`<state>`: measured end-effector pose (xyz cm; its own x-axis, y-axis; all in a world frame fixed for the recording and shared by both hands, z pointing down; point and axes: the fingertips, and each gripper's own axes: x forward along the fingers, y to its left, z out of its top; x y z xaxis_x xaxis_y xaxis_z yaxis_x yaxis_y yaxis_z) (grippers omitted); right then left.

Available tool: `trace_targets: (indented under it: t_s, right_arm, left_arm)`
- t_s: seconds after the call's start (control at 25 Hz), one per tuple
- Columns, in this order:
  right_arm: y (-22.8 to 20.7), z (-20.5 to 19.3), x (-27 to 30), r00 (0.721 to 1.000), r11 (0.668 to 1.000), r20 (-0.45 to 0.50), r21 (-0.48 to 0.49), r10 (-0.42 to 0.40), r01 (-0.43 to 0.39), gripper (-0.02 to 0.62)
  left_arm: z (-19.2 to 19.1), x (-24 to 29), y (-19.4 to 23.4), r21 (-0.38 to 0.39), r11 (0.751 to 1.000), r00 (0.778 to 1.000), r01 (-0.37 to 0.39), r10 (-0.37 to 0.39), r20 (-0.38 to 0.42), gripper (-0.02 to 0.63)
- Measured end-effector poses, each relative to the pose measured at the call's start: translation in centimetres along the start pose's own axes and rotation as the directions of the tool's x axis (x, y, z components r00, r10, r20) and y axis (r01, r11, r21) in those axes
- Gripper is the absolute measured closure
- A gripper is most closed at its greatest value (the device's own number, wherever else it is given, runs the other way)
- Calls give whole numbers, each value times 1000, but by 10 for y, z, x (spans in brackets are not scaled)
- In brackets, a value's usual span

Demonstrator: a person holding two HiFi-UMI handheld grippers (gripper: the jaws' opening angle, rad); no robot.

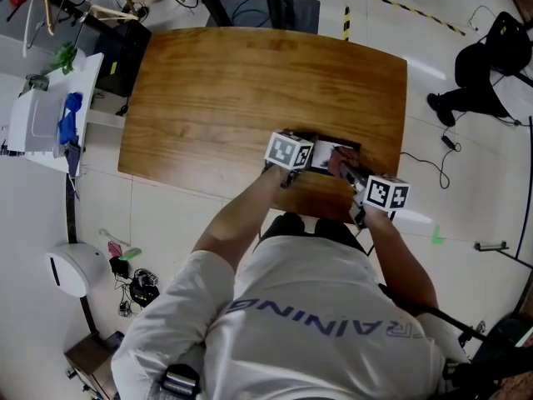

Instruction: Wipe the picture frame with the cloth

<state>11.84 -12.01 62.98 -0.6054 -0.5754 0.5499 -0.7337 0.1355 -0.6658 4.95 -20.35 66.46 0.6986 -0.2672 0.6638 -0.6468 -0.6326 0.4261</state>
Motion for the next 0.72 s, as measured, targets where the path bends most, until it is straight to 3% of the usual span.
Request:
trace_targets:
  t_s: [0.12,0.32,0.52,0.72]
  right_arm:
    - [31,-19,29,994,996,-75,35,80,-78,476]
    - [43,-38,55,986,995,-135,32,95,-92,476]
    - [26,-36,43,990,996,-119,61,72,-65,476]
    - [-5,-31,10,995,999,-96,42,-13,17,474]
  left_arm:
    - [-1,0,1,3,1000,1000,-2,2,-1,600]
    - [-1,0,0,-1,1000,1000,3,-3,4,600]
    - [0,0,0,5,1000,1000,13,-13,1,600]
    - [-1,-1,0,27,1000,1000,14,-14,6,600]
